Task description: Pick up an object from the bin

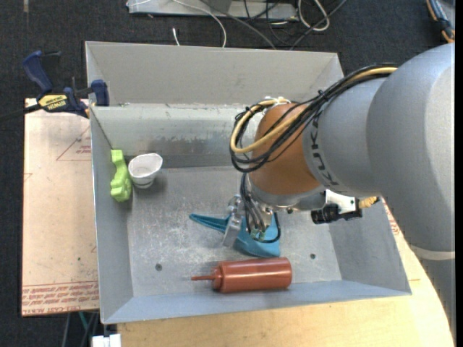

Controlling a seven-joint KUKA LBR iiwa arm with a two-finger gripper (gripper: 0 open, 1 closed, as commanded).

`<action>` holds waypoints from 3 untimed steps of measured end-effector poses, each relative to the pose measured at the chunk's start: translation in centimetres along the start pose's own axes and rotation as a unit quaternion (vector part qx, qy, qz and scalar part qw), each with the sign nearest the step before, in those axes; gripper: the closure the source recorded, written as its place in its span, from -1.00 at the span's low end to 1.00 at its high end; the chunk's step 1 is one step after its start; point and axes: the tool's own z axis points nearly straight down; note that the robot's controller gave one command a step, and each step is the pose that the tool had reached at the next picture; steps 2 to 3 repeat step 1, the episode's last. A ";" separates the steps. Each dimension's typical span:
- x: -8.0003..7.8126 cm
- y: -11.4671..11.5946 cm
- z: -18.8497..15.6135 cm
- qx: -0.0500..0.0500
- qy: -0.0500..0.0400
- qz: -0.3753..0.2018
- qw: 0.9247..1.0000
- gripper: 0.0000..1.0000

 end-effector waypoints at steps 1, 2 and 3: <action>0.0 0.0 -1.6 0.000 0.000 0.000 1.000 1.00; 0.0 0.0 -1.6 0.000 0.000 0.000 1.000 1.00; 0.0 0.0 -1.6 0.000 0.000 0.000 1.000 1.00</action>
Offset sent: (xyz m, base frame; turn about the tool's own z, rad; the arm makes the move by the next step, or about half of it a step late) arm 0.0005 0.0002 0.0309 -0.0007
